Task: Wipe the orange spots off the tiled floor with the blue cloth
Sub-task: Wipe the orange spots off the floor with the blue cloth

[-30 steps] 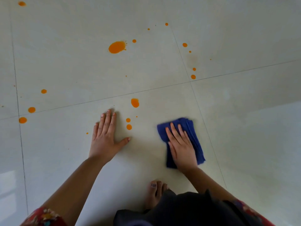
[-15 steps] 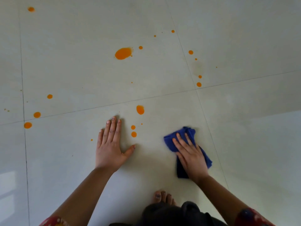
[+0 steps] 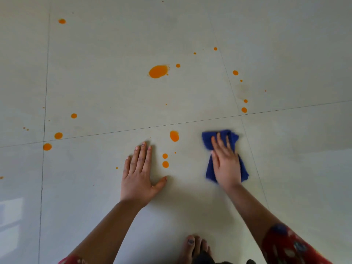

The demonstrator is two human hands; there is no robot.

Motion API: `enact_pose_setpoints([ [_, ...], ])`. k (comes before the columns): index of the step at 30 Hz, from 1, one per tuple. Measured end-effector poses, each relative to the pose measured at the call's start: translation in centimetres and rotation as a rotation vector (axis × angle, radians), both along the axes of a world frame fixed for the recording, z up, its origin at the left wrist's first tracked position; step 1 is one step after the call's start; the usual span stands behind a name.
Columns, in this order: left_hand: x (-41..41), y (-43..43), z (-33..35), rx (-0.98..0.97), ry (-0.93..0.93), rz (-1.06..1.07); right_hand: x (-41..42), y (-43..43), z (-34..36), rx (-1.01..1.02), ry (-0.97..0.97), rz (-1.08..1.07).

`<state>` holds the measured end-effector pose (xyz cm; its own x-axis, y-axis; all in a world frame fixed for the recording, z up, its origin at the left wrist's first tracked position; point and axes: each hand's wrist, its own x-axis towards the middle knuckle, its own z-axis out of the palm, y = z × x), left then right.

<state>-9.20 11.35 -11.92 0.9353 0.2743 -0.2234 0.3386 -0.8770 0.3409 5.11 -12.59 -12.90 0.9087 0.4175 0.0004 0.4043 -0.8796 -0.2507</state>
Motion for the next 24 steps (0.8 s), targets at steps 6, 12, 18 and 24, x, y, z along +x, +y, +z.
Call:
enact_pose_setpoints([
  [6,0.0,0.0,-0.1,0.015,-0.010,-0.003,8.7,10.2,0.2,0.022,0.004,0.012],
  [12,0.1,0.0,-0.3,0.011,-0.008,-0.008,1.3,7.5,0.3,-0.065,-0.061,0.621],
  [18,0.0,-0.1,-0.2,0.026,-0.002,-0.007,9.4,10.8,0.4,0.005,-0.009,0.093],
  [24,0.0,0.0,-0.2,0.024,0.009,-0.008,5.4,14.2,0.8,-0.044,-0.064,0.606],
])
